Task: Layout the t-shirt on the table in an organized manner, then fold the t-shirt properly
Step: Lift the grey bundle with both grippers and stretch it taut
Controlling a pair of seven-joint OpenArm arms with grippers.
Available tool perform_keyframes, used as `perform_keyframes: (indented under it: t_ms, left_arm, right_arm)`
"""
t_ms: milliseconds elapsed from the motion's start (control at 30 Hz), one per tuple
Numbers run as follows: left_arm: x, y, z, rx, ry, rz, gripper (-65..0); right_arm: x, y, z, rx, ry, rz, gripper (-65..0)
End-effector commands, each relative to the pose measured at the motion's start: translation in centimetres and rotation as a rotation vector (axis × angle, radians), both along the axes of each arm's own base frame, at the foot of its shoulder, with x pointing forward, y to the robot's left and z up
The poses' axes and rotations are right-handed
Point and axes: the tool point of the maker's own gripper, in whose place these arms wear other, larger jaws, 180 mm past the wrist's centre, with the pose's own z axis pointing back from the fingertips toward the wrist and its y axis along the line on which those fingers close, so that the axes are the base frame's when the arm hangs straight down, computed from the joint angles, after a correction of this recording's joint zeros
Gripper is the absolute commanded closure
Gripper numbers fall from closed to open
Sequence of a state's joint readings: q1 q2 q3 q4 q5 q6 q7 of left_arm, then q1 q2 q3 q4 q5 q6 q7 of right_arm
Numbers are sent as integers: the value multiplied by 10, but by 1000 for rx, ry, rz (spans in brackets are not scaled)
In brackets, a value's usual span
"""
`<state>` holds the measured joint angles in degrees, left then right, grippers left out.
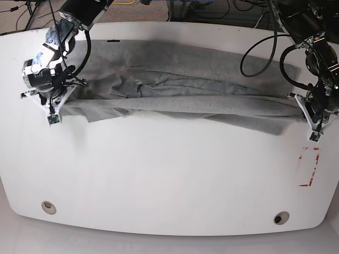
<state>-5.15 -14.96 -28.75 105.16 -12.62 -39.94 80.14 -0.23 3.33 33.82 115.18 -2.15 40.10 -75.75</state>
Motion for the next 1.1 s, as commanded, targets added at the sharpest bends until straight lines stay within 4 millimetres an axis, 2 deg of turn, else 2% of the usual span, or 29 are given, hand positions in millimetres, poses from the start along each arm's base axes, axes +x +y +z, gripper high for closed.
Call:
perform_keyframes:
  t_ms: [0,133,767,933,1000,1067]
  left_arm:
    - [3,15,16,56,-25,16,-1]
    - [-4,17,10,59,-4,17,-1]
    - [-38,13,-24,52,103,3,-7]
    - [-40,14,-25,55,110,4,-111]
    - [-40,15,-25,56,110,4,-182]
    - [-40,15,-25,56,110,4,-237]
  right_arm:
    - [2,-9,10,-34,-21,-10,0]
    - [-8,-18,7,-63,8,-8,0]
    - [-37,-15,-15,-55,87,2,-21]
    - [-44,-15,-20,-54,98,7,-170]
    - [-47,-16,-21,-58,108,4,-273]
    - [-50,-17,-23,-61,116,3,-349]
